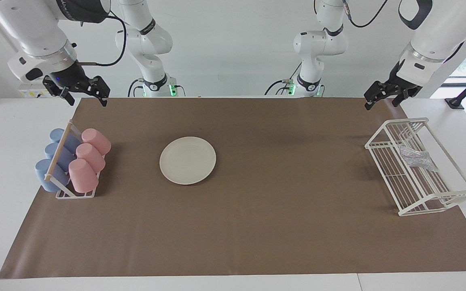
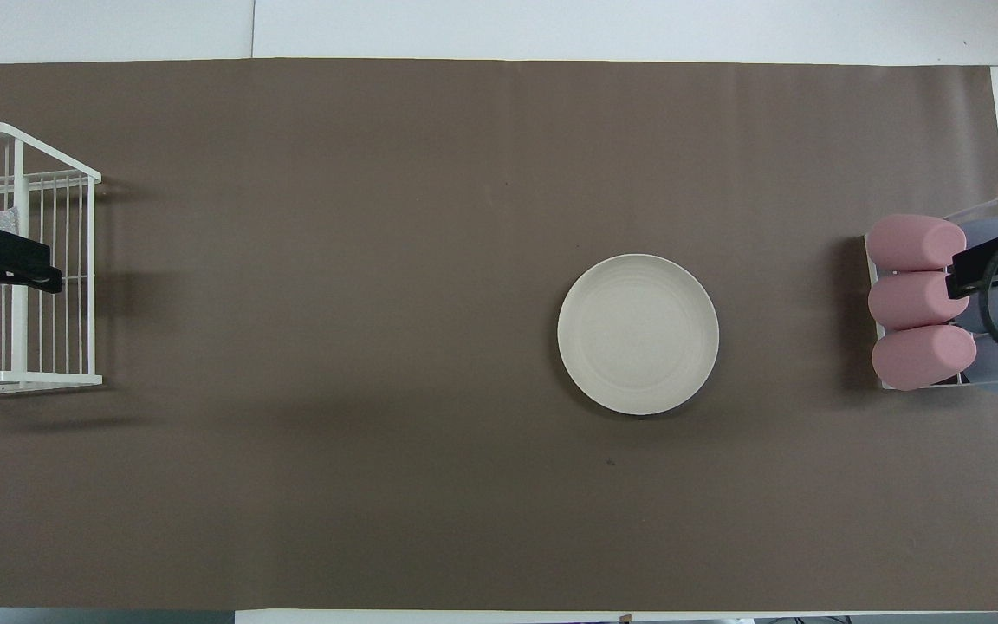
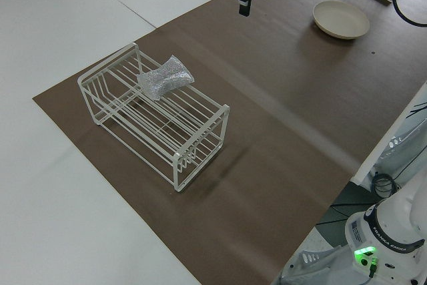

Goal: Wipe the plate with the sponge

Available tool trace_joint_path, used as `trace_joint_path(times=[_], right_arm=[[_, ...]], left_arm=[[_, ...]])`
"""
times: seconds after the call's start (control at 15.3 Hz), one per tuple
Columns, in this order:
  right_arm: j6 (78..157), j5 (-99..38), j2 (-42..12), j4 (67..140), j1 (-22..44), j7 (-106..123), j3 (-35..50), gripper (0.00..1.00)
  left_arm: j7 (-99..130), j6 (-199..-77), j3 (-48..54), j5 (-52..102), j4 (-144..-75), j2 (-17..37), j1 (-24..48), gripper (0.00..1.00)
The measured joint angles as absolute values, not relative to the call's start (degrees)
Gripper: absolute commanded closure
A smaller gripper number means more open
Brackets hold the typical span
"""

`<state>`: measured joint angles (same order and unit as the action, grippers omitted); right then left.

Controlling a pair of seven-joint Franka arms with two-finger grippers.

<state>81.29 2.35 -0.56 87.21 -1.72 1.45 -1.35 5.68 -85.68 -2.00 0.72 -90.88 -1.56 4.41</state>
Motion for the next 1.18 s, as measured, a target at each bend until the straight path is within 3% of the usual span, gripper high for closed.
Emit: trace_joint_path(times=[0.79,1.18], right_arm=[[81.29,2.35,-0.56,87.21,-1.69,-0.76,-1.29,0.0],[81.09,-2.44,-0.55,87.24,-1.62,-18.63,-1.1,0.0]], left_arm=[[8.88,-86.57,-1.84,0.24,-91.27,-1.56,4.41,0.0],[17.84,-94.71,-1.08,-18.88,-99.51,-0.97,6.87,0.0]])
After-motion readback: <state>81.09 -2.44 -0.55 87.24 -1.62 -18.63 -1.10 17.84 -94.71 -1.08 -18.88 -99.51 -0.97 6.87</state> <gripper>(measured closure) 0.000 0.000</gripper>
